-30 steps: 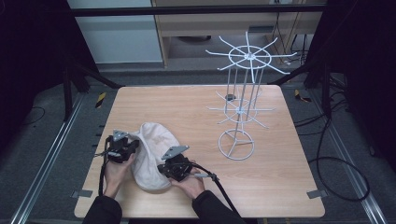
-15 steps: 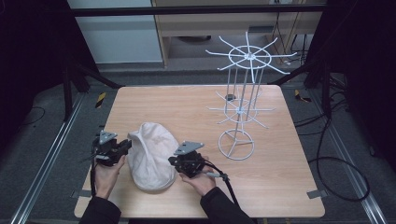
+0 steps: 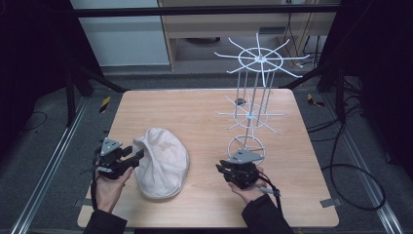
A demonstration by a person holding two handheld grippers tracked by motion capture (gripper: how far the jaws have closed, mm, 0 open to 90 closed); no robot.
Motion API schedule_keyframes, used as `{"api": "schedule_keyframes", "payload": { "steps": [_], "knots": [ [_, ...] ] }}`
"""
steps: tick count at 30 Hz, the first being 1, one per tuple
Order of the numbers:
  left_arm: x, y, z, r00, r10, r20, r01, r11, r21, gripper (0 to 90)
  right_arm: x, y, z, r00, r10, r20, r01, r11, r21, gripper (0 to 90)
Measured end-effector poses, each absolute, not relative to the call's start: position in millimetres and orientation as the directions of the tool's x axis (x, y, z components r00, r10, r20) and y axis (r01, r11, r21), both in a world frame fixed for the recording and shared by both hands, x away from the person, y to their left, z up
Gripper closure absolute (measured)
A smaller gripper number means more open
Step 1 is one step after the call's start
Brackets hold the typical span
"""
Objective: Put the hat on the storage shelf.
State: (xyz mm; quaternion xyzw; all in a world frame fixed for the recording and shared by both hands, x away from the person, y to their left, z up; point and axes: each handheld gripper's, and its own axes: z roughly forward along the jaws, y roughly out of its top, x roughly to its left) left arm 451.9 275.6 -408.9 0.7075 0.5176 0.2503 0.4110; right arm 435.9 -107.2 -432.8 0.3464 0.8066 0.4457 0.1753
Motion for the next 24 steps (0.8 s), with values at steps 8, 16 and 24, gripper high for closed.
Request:
{"api": "schedule_keyframes", "payload": {
  "steps": [8,16,24],
  "knots": [
    [454,254,-411,0.352,0.935,-0.045,0.534,-0.161,0.83,37.0,424,-166,-444,-0.606,0.795,0.026,0.457,0.322,0.829,71.2],
    [462,235,-418,0.338,0.941,-0.018,0.571,-0.19,0.799,34.6,419,-202,-450,-0.533,0.846,0.028,0.49,0.281,0.825,67.7],
    [471,232,-435,0.313,0.95,-0.002,0.625,-0.204,0.753,35.6,419,-217,-451,-0.489,0.872,0.028,0.507,0.258,0.823,65.3]
  ]
}}
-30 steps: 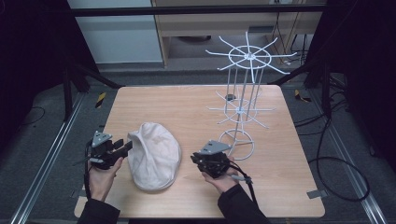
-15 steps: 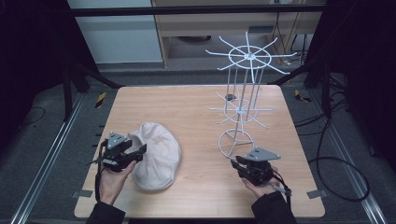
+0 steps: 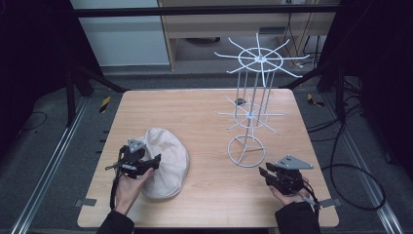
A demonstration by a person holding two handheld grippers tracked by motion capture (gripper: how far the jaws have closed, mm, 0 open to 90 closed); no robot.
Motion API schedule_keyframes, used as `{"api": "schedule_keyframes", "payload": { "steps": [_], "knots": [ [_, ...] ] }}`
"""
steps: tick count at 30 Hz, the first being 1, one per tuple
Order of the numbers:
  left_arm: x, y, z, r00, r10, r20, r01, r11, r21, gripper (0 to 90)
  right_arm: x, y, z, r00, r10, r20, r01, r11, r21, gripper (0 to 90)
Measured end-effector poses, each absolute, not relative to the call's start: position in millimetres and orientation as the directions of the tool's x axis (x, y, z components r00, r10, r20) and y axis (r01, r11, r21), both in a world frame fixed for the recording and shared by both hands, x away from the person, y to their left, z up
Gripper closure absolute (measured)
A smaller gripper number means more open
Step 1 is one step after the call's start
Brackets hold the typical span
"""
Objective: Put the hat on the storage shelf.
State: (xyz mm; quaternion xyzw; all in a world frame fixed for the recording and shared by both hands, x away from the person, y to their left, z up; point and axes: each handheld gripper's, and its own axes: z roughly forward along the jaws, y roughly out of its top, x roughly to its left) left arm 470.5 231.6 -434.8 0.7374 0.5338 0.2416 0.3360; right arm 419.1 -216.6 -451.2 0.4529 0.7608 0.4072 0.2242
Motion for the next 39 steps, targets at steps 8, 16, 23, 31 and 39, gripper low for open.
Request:
{"api": "schedule_keyframes", "payload": {
  "steps": [8,16,23,31,39],
  "knots": [
    [479,230,-445,0.297,0.955,-0.004,0.66,-0.202,0.723,43.0,423,-222,-455,-0.473,0.881,0.012,0.519,0.268,0.812,65.2],
    [482,228,-449,0.286,0.958,-0.005,0.687,-0.202,0.698,61.8,425,-226,-459,-0.464,0.886,0.012,0.533,0.268,0.802,65.9],
    [482,234,-445,0.261,0.965,-0.012,0.675,-0.174,0.717,83.8,426,-229,-462,-0.466,0.885,0.017,0.537,0.267,0.8,66.5],
    [468,245,-426,0.296,0.954,-0.044,0.589,-0.145,0.795,87.2,426,-233,-464,-0.457,0.889,0.02,0.543,0.261,0.798,66.9],
    [451,250,-406,0.331,0.941,-0.065,0.5,-0.117,0.858,87.3,427,-237,-466,-0.45,0.893,0.014,0.542,0.261,0.799,66.8]
  ]
}}
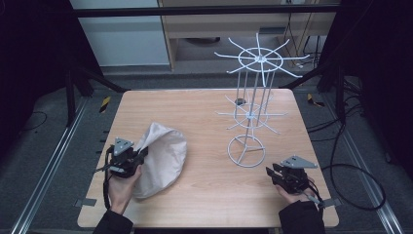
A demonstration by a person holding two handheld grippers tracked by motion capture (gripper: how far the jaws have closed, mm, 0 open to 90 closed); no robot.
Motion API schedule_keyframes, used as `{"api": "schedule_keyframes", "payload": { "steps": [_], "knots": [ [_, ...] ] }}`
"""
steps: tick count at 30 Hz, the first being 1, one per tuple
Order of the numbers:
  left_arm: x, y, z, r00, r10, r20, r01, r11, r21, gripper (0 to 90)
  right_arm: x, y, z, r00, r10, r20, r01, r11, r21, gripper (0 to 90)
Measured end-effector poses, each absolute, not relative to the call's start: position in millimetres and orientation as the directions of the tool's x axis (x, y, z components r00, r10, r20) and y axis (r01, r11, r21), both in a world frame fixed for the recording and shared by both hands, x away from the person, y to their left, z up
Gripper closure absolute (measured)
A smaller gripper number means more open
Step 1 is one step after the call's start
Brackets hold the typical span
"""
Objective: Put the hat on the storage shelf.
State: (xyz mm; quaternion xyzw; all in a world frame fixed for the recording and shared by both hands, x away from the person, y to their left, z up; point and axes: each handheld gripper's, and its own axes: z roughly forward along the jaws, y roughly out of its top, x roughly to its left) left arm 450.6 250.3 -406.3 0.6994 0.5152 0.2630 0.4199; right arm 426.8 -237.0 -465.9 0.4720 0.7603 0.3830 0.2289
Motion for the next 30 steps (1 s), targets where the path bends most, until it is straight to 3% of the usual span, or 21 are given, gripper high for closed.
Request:
{"api": "schedule_keyframes", "payload": {
  "steps": [14,30],
  "knots": [
    [421,257,-359,0.423,0.895,-0.139,0.283,0.015,0.959,87.3,428,-243,-467,-0.435,0.9,-0.006,0.528,0.26,0.809,66.6],
    [407,250,-305,0.531,0.827,-0.185,0.094,0.16,0.983,87.3,428,-249,-469,-0.41,0.912,-0.01,0.523,0.244,0.817,65.5]
  ]
}}
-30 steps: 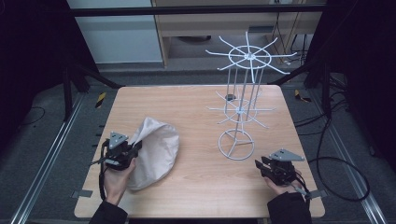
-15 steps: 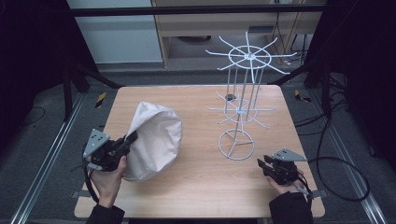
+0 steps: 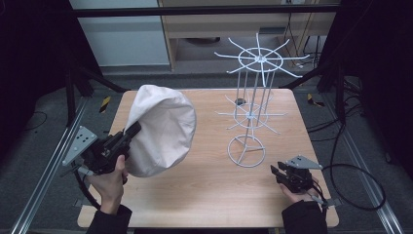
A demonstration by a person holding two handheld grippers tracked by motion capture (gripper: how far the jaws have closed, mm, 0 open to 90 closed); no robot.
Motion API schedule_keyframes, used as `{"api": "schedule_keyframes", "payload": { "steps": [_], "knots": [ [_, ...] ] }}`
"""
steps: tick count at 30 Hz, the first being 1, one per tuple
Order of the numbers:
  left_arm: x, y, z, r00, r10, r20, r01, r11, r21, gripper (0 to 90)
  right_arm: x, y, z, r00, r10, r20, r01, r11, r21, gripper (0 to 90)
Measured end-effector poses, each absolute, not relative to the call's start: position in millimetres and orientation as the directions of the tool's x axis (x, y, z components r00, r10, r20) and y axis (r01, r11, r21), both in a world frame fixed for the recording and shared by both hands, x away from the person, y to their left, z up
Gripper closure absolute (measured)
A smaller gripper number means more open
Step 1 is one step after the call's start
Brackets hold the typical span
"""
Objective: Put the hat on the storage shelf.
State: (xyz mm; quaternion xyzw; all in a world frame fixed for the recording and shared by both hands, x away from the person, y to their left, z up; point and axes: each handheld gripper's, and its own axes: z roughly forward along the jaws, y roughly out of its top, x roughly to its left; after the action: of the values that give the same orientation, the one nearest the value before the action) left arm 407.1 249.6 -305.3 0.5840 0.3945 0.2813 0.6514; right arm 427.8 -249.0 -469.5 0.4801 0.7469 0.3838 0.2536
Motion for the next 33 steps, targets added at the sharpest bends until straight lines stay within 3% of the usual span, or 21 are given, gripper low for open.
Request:
{"api": "schedule_keyframes", "payload": {
  "steps": [10,33],
  "knots": [
    [402,236,-282,0.588,0.783,-0.201,0.002,0.246,0.969,87.3,428,-250,-470,-0.412,0.911,-0.013,0.522,0.247,0.816,65.5],
    [399,205,-234,0.666,0.723,-0.181,-0.095,0.324,0.941,87.3,429,-250,-470,-0.416,0.909,-0.005,0.525,0.245,0.815,65.6]
  ]
}}
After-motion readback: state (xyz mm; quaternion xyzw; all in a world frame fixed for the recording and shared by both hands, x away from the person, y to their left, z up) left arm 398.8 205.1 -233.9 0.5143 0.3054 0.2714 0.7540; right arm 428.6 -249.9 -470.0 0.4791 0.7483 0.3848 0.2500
